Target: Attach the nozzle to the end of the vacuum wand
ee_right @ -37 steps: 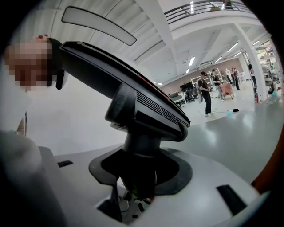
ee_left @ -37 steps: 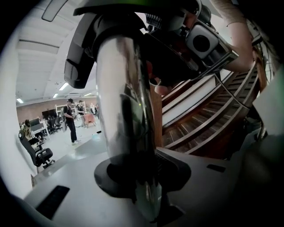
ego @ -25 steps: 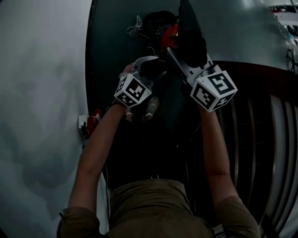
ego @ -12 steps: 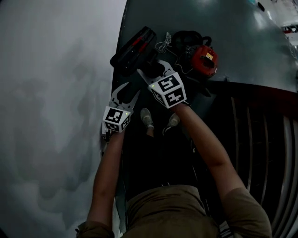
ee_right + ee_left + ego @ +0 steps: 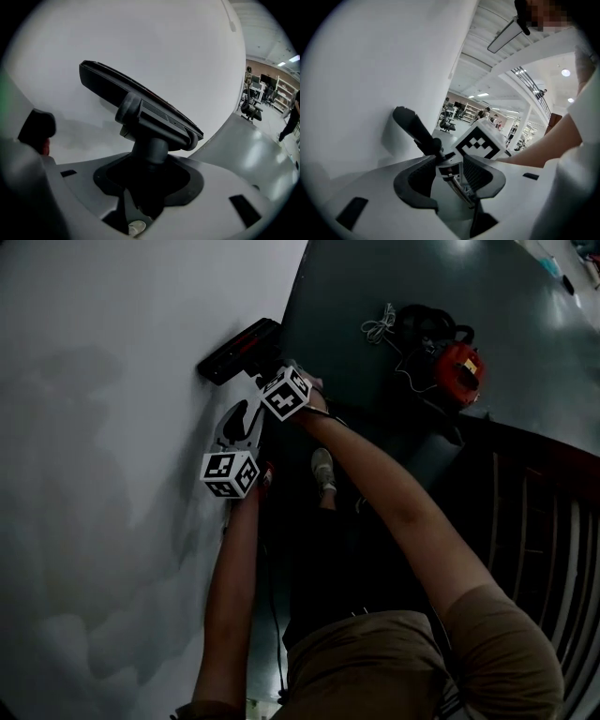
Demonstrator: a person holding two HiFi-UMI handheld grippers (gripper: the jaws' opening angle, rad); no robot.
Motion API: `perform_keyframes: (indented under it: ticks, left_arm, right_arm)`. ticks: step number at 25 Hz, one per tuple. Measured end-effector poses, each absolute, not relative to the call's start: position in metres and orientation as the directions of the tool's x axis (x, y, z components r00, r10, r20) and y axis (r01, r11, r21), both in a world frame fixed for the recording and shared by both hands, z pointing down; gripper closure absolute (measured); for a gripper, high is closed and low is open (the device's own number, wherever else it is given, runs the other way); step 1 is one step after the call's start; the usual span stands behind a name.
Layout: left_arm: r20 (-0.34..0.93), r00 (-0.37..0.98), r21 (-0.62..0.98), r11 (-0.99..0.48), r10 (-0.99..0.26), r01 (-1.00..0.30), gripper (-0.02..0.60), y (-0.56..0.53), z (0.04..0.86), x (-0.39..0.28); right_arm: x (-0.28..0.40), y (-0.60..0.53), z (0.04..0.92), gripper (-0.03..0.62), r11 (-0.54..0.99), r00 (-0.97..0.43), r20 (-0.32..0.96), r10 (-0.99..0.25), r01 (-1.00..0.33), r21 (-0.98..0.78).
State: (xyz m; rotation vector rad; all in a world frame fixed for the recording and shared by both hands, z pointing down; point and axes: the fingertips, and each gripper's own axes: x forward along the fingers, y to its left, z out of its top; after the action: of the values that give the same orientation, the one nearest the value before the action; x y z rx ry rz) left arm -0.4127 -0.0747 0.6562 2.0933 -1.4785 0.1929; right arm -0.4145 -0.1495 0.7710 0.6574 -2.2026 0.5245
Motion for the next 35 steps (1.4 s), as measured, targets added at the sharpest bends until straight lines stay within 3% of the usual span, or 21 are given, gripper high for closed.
perform_keyframes:
  ticks: [8,15,21,28,32,35]
  left_arm:
    - [0.486,0.384,0.315,-0.253,-0.785,-0.915,0.403,-0.047,0.660,-0.433]
    - [0.466,0.444,0.322,-0.320,-0.765,-0.891,0.403,-0.045,0.635,-0.409]
    - [0.434,0.495,0.332,-0.377,-0.753,-0.864,0.403,-0.059,0.591,-0.362]
    - [0.335,0.545,0.257,-0.482,-0.769,-0.838,0.403,-0.066,0.492,-0.285]
    - [0.244,0.649,0.223,-0.609,-0.721,-0.761,0.403,-0.055,0.417,-0.203]
    - [0.186,0.694,0.199,-0.665,-0.696,-0.720,0.403,-0.025,0.358,-0.145]
  right_arm:
    - [-0.454,-0.134,0.814,0.401,0.810,-0.591,0.784,-0.188,-0.545,-0.217]
    - [-0.393,-0.123,0.771,0.321,0.790,-0.725,0.657,-0.207,-0.520,-0.325]
    - [-0.214,-0.107,0.656,0.322,0.601,-0.716,0.509,-0.478,-0.689,-0.405]
    - [0.039,-0.090,0.515,0.322,0.422,-0.528,0.413,-0.742,-0.847,-0.323]
    - [0.143,-0.068,0.418,0.322,0.317,-0.399,0.308,-0.863,-0.905,-0.283]
    - [0.202,-0.035,0.360,0.324,0.235,-0.314,0.319,-0.894,-0.936,-0.262]
